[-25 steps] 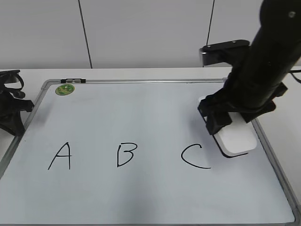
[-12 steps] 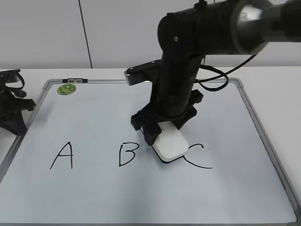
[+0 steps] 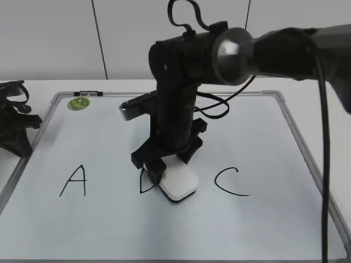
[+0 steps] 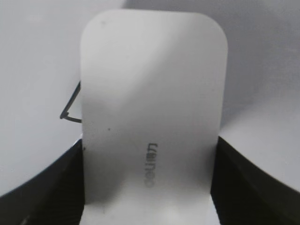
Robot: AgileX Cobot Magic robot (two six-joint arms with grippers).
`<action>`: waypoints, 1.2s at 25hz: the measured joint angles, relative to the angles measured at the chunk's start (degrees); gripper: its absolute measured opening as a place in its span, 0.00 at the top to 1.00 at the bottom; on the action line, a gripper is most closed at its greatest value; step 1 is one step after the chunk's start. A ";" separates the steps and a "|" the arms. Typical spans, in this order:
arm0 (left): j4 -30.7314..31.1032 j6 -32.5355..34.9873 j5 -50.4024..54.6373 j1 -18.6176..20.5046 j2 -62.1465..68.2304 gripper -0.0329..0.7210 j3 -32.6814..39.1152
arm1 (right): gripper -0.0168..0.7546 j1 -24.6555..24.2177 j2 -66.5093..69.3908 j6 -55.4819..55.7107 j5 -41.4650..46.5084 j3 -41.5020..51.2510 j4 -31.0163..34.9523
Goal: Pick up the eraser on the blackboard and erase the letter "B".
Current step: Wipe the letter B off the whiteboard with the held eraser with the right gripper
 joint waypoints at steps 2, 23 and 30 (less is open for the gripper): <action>-0.13 0.00 0.00 0.00 0.00 0.92 0.00 | 0.29 0.25 1.16 -0.75 -0.10 -0.23 0.09; -0.36 0.03 0.00 0.00 0.00 0.92 -0.08 | 0.29 10.03 4.94 -3.55 3.43 -5.05 -5.59; -0.49 0.03 0.00 0.00 0.00 0.92 -0.08 | 0.29 10.95 5.02 -2.03 3.43 -5.30 -9.28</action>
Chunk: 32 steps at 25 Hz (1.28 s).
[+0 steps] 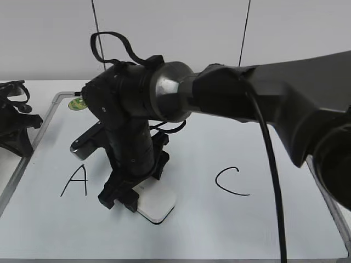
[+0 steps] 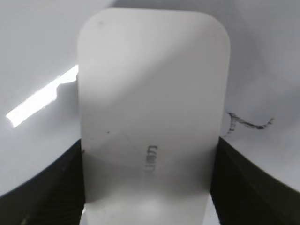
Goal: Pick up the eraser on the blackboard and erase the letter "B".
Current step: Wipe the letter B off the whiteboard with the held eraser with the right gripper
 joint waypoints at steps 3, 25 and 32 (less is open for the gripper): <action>-0.36 0.00 0.00 0.00 0.00 0.92 0.00 | 0.29 0.00 0.13 1.54 0.30 -0.10 -1.57; -1.87 0.09 -0.04 0.00 0.25 0.92 0.00 | 0.29 -8.71 0.00 6.90 0.39 -0.32 -2.56; -1.87 0.12 -0.04 0.00 0.25 0.92 0.00 | 0.29 -9.65 -7.28 6.90 1.95 -0.33 -2.84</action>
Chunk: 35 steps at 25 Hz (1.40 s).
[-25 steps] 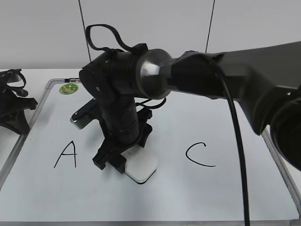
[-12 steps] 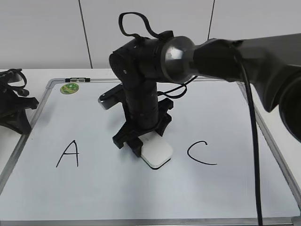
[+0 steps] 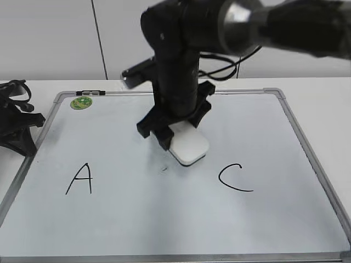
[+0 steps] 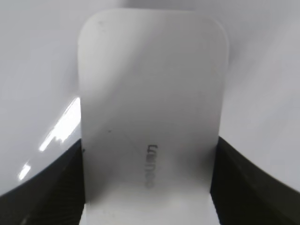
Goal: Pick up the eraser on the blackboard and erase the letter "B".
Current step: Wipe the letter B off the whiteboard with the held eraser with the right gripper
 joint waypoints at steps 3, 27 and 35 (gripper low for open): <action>0.00 0.00 0.00 0.00 0.00 0.92 0.00 | 0.29 -1.05 -4.53 0.00 0.26 -0.45 -0.09; 0.00 0.00 0.00 0.00 0.00 0.92 0.00 | 0.29 -9.52 -0.31 -6.65 1.02 -0.24 11.03; 0.00 0.10 0.00 0.00 0.00 0.92 0.00 | 0.29 -4.30 6.06 -7.34 -0.44 -0.24 11.26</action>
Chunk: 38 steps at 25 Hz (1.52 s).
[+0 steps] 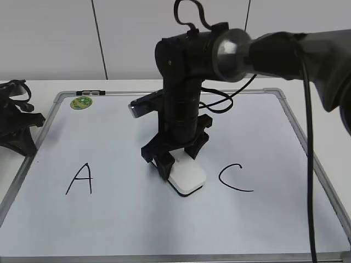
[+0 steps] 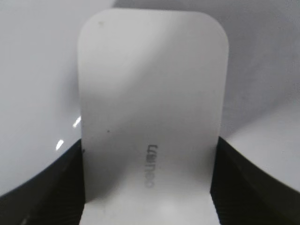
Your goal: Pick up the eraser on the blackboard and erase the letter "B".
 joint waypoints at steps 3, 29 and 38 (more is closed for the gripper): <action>-0.03 0.00 0.00 0.00 0.00 0.92 0.00 | 0.29 0.89 0.78 0.00 -0.25 0.11 -0.16; -0.12 0.00 0.00 0.00 0.00 0.92 0.00 | 0.29 9.20 -1.51 -2.26 0.81 -5.99 -8.62; -0.12 0.00 0.00 0.00 0.00 0.92 0.00 | 0.29 4.12 -5.02 0.17 1.03 -6.39 -14.27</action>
